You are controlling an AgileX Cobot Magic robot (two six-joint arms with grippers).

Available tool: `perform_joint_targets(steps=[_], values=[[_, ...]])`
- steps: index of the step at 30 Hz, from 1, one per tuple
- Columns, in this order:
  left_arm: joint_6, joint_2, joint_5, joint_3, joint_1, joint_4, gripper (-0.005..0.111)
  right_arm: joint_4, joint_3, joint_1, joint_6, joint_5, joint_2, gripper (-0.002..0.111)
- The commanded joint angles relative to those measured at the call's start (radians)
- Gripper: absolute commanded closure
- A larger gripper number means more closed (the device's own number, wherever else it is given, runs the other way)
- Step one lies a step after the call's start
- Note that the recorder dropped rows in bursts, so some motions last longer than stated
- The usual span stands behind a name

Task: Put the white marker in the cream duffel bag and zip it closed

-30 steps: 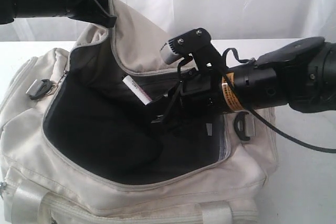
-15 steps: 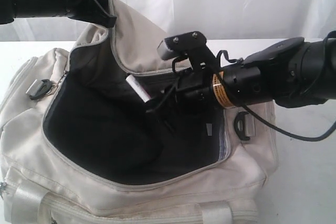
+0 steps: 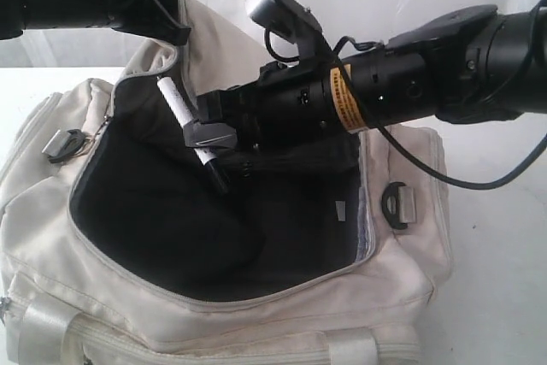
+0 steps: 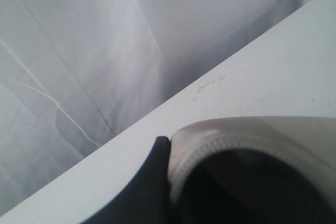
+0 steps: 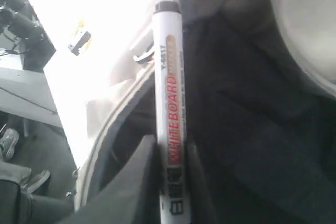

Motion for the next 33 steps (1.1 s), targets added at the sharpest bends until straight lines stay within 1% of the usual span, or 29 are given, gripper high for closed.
perform_joint_targets(steps=[1, 5, 7, 8, 9, 10, 11, 13, 14, 17, 18, 20, 21, 23, 25, 27, 31, 32, 33], values=[[-0.010, -0.015, 0.030, -0.004, 0.004, -0.027, 0.107, -0.024, -0.027, 0.000, -0.060, -0.075, -0.004, 0.108], [-0.010, -0.015, 0.050, -0.004, 0.004, -0.027, 0.107, -0.024, -0.027, 0.000, -0.187, -0.049, -0.004, 0.108], [-0.012, -0.015, 0.064, -0.004, 0.004, -0.028, 0.107, -0.024, -0.029, 0.000, -0.101, 0.034, -0.004, 0.108], [-0.014, -0.015, 0.082, -0.004, 0.004, -0.028, 0.107, 0.060, -0.029, 0.000, -0.015, 0.129, -0.005, 0.108], [-0.016, -0.015, 0.084, -0.004, 0.004, -0.028, 0.107, 0.119, -0.029, 0.000, -0.033, 0.157, -0.011, 0.108], [-0.028, -0.015, 0.084, -0.004, 0.004, -0.028, 0.107, 0.205, -0.036, 0.000, -0.130, 0.172, -0.027, 0.108], [-0.033, -0.015, 0.084, -0.004, 0.004, -0.028, 0.107, 0.238, -0.042, 0.000, -0.167, 0.172, -0.035, 0.108], [-0.033, -0.015, 0.084, -0.004, 0.004, -0.012, 0.107, 0.353, -0.052, 0.000, -0.192, 0.197, -0.071, 0.108], [-0.033, -0.015, 0.084, -0.004, 0.004, -0.012, 0.107, 0.443, -0.052, 0.000, -0.227, 0.222, -0.102, 0.108], [-0.033, -0.015, 0.082, -0.004, 0.004, -0.012, 0.107, 0.597, -0.050, 0.000, -0.258, 0.262, -0.154, 0.108], [-0.033, -0.015, 0.080, -0.004, 0.004, -0.012, 0.107, 0.630, -0.050, 0.000, -0.286, 0.254, -0.162, 0.108], [-0.033, -0.015, 0.080, -0.004, 0.004, -0.012, 0.107, 0.655, -0.050, 0.000, -0.300, 0.171, -0.166, 0.108], [-0.033, -0.015, 0.080, -0.004, 0.004, -0.012, 0.107, 0.651, -0.050, 0.000, -0.307, 0.123, -0.166, 0.108], [-0.033, -0.015, 0.080, -0.004, 0.004, 0.002, 0.107, 0.595, -0.048, 0.000, -0.341, -0.032, -0.162, 0.108], [-0.033, -0.015, 0.080, -0.004, 0.004, 0.015, 0.107, 0.519, -0.048, 0.000, -0.339, -0.080, -0.162, 0.108], [-0.033, -0.015, 0.080, -0.004, 0.004, 0.015, 0.107, 0.405, -0.048, 0.000, -0.266, -0.095, -0.162, 0.108], [-0.033, -0.015, 0.080, -0.004, 0.004, 0.015, 0.107, -0.010, -0.048, 0.000, -0.049, -0.100, -0.161, 0.108], [-0.033, -0.015, 0.080, -0.004, 0.004, 0.015, 0.107, -0.024, -0.045, 0.000, -0.003, -0.107, -0.159, 0.108], [-0.033, -0.015, 0.080, -0.004, 0.004, 0.015, 0.107, -0.024, -0.031, 0.000, -0.006, -0.128, -0.151, 0.108]])
